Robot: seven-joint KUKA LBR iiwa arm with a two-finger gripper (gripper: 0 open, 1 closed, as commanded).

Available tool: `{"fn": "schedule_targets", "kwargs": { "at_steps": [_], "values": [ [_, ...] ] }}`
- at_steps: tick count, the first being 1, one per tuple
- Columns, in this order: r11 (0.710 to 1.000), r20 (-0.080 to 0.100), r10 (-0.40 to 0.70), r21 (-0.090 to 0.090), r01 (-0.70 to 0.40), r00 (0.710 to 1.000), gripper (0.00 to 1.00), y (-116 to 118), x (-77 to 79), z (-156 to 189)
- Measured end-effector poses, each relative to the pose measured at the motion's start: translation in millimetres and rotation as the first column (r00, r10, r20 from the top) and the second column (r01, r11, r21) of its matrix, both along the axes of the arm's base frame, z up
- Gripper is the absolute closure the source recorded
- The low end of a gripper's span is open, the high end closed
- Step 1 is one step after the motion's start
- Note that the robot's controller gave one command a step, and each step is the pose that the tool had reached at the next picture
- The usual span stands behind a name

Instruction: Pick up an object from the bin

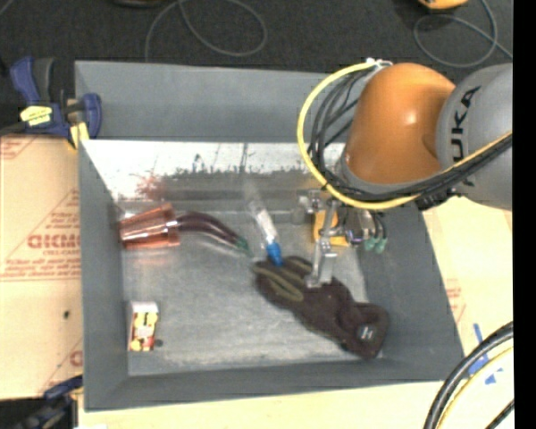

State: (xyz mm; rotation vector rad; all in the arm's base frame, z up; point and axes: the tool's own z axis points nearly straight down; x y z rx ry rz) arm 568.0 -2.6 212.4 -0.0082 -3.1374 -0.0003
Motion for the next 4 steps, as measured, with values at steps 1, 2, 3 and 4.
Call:
{"fn": "schedule_targets", "kwargs": {
  "at_steps": [1, 2, 3, 4],
  "values": [
    [1.0, 0.008, 0.0, 0.0, 0.0, 1.0, 0.0, 0, 1.2, 5],
    [0.997, 0.013, 0.074, -0.001, -0.074, 0.997, 0.0, -12, -7.2, -26],
    [0.995, 0.014, 0.096, -0.002, -0.096, 0.995, 0.0, -31, -8.2, -86],
    [0.993, 0.013, -0.117, 0.001, 0.117, 0.993, 1.0, -36, -10.1, -141]
  ]
}}
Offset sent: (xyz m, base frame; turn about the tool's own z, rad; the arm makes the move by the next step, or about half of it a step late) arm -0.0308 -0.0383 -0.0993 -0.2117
